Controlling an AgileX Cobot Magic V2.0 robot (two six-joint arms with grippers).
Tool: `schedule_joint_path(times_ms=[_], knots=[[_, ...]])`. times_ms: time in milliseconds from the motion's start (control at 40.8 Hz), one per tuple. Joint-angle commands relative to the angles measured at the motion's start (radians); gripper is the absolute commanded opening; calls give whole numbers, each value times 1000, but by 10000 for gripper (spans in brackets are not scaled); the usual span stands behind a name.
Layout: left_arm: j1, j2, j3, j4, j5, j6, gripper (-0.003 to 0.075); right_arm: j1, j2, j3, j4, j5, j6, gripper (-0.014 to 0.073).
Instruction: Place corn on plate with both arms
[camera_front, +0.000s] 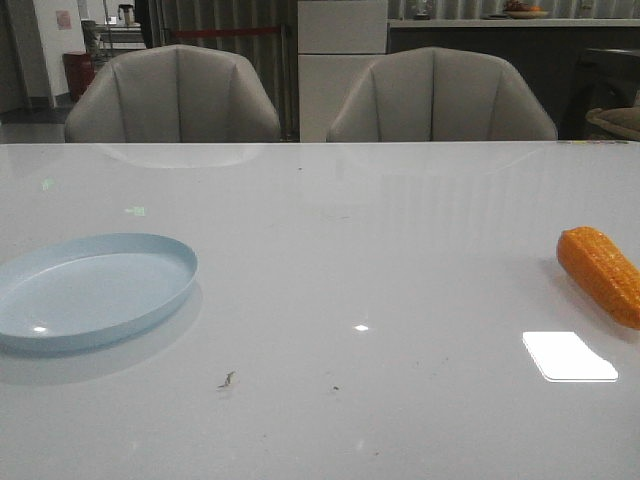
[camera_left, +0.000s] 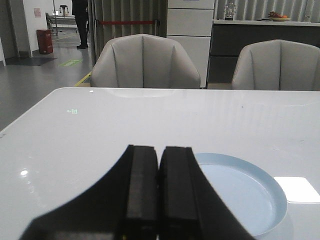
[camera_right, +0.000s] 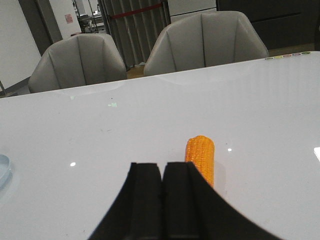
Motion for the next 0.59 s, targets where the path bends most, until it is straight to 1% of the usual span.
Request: schedule_joint_path(times_ms=[0,368,564], knots=[[0,19,37,-4,-95,-5,94,1,-26,-21,-10,-83,-3,58],[0,19,37,-4,-95,-5,94,1,-26,-21,-10,-83,-3,58],[0,19,37,-4,-128,-5,94,1,-26,-21,-10,-83,-3,58]])
